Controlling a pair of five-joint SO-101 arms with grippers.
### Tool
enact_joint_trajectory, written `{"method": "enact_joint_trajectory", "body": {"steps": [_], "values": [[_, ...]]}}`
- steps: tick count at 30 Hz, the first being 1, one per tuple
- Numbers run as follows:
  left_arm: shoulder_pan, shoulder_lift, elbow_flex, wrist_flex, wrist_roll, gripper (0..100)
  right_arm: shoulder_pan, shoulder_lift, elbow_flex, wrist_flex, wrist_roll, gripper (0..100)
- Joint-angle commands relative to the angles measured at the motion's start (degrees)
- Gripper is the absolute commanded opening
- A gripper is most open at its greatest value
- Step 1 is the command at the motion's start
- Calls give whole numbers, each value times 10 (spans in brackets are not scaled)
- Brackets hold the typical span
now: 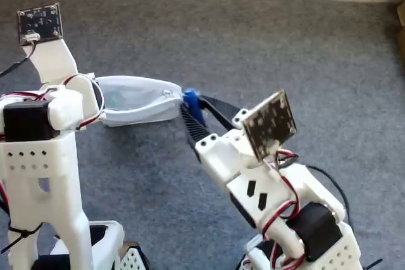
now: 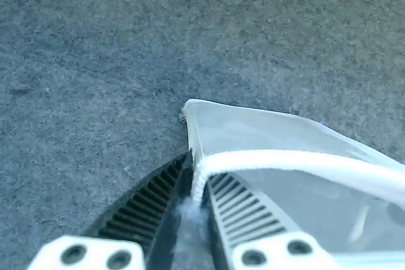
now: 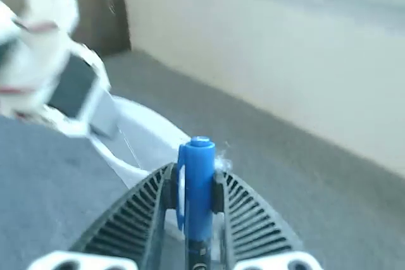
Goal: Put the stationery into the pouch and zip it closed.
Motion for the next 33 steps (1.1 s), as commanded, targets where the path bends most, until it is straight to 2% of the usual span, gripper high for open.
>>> {"method": "enact_joint_trajectory", "body": {"steps": [1,11,25,33], "values": [[12,6,-23,-6,5,6,-36,-7,-15,-102,-7,5],[11,7,-23,-6,5,6,-71,-7,9,-359,-7,5],[9,7,-23,-6,5,6,-73,124,12,-521,-7,5],[9,7,-23,-6,4,6,-52,179,145,-673,-2,5]]}}
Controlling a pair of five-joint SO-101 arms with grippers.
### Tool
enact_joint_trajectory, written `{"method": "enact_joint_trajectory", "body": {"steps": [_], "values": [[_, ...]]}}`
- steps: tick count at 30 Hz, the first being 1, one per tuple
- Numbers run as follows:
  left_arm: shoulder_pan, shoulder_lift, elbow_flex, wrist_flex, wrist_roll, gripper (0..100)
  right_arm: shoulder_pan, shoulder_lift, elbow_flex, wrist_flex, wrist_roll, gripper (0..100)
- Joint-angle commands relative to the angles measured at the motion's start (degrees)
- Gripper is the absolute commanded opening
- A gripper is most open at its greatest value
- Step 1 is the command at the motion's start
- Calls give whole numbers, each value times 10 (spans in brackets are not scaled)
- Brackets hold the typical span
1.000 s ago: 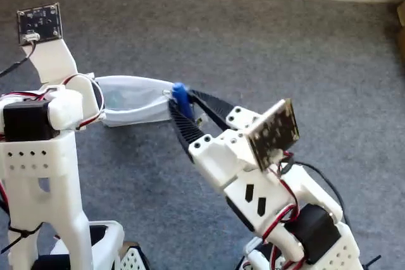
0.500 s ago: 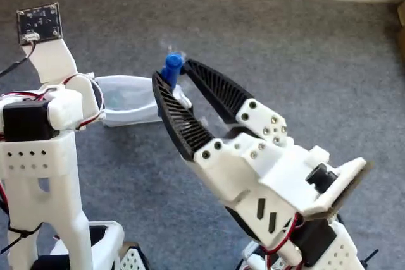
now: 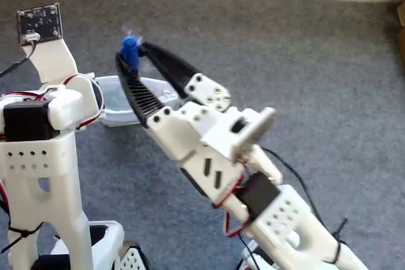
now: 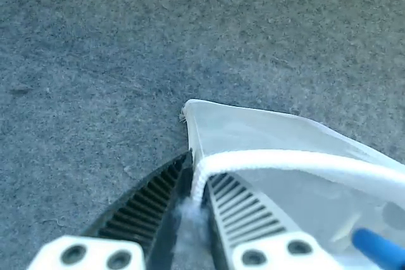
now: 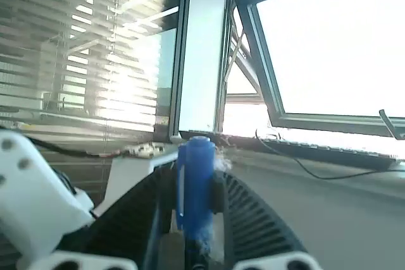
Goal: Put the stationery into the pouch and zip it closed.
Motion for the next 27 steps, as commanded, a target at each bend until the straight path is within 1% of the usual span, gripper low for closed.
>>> {"method": "enact_joint_trajectory", "body": {"steps": [1,8,15,18,20,21,23,27], "values": [[9,7,-23,-6,4,6,18,10,44,-76,-2,5],[9,7,-23,-6,4,6,27,9,145,-116,-6,5],[9,7,-23,-6,4,6,28,8,170,-114,-7,16],[9,7,-23,-6,4,6,28,8,171,-114,-7,97],[9,7,-23,-6,4,6,28,7,169,-91,-7,154],[9,7,-23,-6,4,6,28,7,167,-64,-7,163],[8,7,-23,-6,4,6,28,7,160,-12,-7,161],[2,7,-23,-6,4,6,28,-22,108,60,-7,159]]}}
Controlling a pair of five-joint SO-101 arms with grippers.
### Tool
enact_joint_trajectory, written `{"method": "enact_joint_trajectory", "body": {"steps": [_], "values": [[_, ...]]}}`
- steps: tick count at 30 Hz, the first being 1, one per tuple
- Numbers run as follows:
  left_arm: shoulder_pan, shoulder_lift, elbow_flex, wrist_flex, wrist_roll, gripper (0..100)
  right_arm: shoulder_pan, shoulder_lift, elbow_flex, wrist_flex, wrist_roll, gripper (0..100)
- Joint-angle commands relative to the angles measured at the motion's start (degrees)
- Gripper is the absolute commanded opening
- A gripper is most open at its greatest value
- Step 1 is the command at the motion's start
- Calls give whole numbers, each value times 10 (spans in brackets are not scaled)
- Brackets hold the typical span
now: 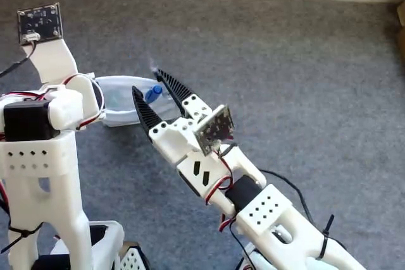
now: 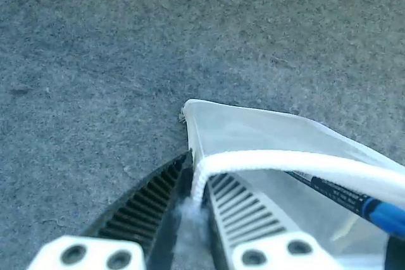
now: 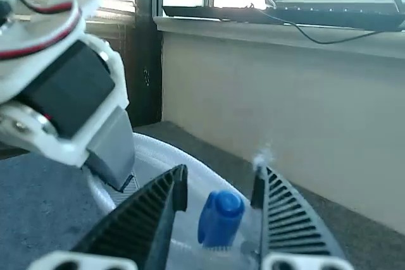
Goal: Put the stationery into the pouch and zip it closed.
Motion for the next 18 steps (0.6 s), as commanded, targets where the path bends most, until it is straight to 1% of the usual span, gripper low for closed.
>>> {"method": "enact_joint_trajectory", "body": {"steps": [1,4,8,10,13,18], "values": [[-4,7,-23,-5,4,6,6,-46,-67,68,-7,159],[-15,7,-23,-5,4,6,6,-87,-104,143,-14,139],[-17,7,-23,-5,4,6,7,-124,-167,223,-61,2],[-17,7,-23,-5,4,6,7,-125,-189,246,-61,12],[-18,7,-23,-5,4,6,7,-124,-200,250,-60,5],[-18,7,-23,-5,4,6,50,-79,-202,249,-63,5]]}}
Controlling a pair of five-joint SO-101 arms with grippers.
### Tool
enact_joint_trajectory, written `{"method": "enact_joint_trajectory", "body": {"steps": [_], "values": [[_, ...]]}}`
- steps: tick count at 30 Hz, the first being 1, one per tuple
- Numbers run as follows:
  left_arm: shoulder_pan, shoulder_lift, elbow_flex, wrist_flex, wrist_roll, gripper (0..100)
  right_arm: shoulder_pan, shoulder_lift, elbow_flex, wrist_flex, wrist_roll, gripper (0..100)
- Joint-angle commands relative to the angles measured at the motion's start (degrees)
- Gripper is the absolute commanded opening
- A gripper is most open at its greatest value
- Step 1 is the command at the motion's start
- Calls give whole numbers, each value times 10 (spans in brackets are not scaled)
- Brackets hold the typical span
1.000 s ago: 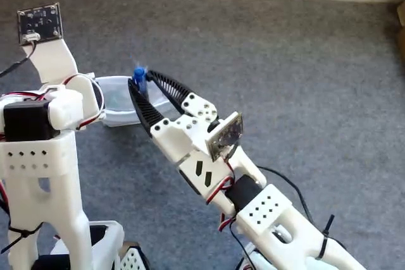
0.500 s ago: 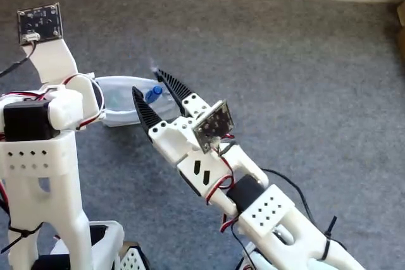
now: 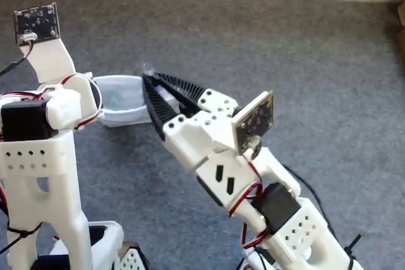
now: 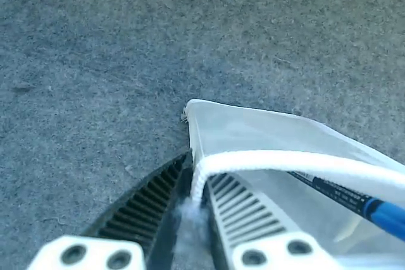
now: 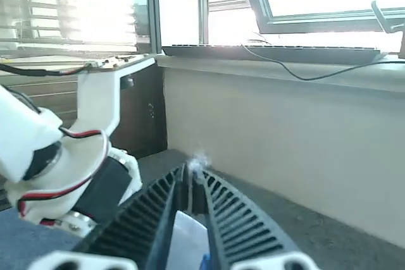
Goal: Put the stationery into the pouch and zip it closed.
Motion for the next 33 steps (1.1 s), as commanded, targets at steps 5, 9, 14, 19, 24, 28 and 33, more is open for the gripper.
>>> {"method": "enact_joint_trajectory", "body": {"steps": [5,9,14,19,24,28,33], "values": [[-11,6,-23,-5,4,6,35,100,-24,7,-47,5],[-11,6,-23,-5,4,6,5,139,13,10,-23,5],[-11,6,-23,-5,4,6,4,175,24,92,-3,5],[-11,6,-23,-5,4,6,15,177,-28,145,-3,5],[-11,6,-23,-5,4,6,-13,182,-41,171,-4,5],[-11,6,-23,-5,4,6,-36,175,15,173,-2,4],[-11,6,-23,-5,4,6,-38,98,31,256,-1,4]]}}
